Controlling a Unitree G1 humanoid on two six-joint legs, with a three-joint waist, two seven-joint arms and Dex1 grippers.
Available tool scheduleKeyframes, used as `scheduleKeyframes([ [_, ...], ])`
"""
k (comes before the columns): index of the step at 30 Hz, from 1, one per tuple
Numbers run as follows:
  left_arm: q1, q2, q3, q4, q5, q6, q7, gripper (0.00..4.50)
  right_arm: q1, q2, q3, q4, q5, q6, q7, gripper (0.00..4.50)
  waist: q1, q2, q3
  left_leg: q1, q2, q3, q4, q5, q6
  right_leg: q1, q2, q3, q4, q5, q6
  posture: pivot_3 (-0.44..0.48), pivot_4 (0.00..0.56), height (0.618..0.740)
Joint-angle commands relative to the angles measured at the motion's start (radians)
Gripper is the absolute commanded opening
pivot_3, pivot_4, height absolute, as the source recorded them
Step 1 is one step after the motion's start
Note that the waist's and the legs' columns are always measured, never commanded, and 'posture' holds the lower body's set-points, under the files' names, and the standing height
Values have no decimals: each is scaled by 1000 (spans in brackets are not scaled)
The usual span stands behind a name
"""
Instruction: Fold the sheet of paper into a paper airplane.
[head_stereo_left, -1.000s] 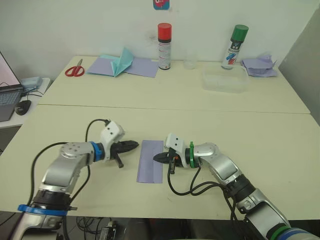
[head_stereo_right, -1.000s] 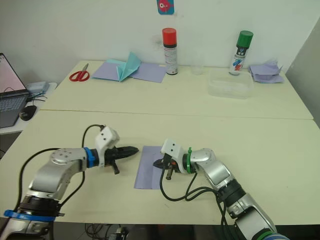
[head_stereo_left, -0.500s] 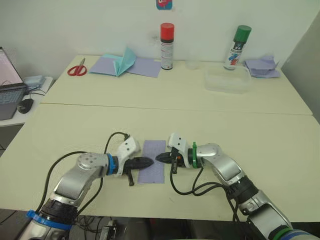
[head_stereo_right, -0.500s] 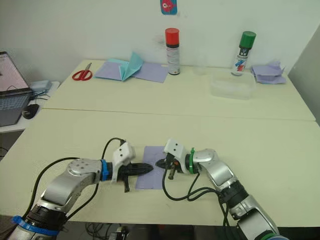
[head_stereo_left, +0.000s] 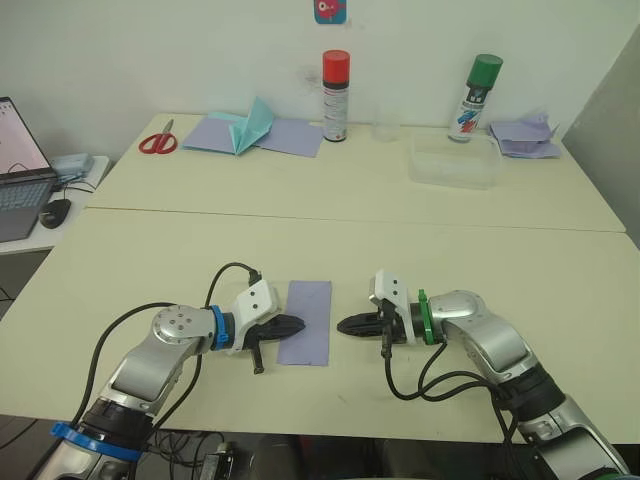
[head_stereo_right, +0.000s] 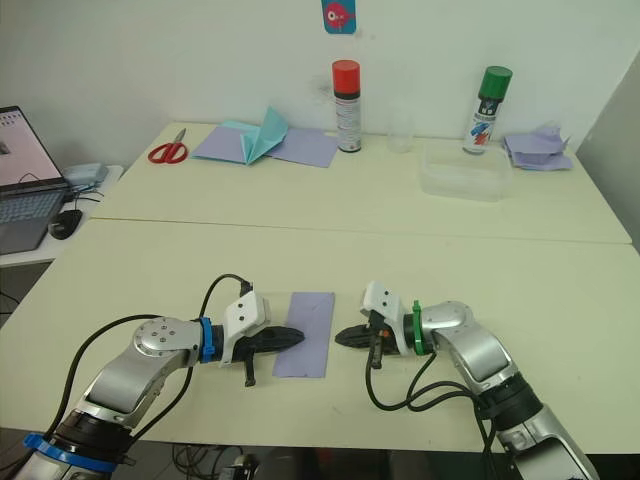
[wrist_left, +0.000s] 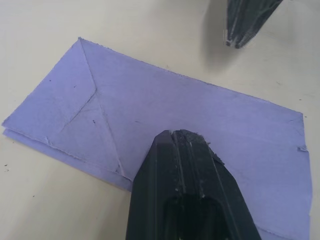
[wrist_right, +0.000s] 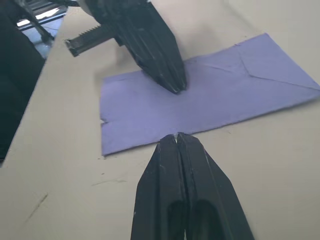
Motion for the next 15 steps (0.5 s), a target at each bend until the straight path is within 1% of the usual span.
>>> scheduleKeyframes([
  [1,14,-1,-53,72,70,7,-2,0,-2,36,12,17,7,-30,-3,15,0,0,0,0,0,0,0,0,0,0,0,0,0,0,0,0,150,740],
  [4,17,1,-68,72,79,-3,-7,0,-8,70,23,65,-21,-36,-43,15,1,0,0,0,0,0,0,0,0,0,0,0,0,0,0,0,150,740],
  [7,23,4,-86,65,89,-12,-17,0,-6,111,14,139,-53,-84,-102,15,1,0,0,0,0,0,0,0,0,0,0,0,0,0,0,0,150,740],
  [12,22,36,-135,96,160,-106,-71,0,-12,147,-25,226,-68,-100,-182,15,1,0,-6,1,0,0,0,0,0,1,-1,0,0,0,0,0,150,740],
  [15,9,41,-145,127,185,-142,-93,0,-44,169,-54,302,-91,-164,-245,15,0,0,-9,3,0,2,0,0,0,2,-1,1,0,0,0,0,150,740],
])
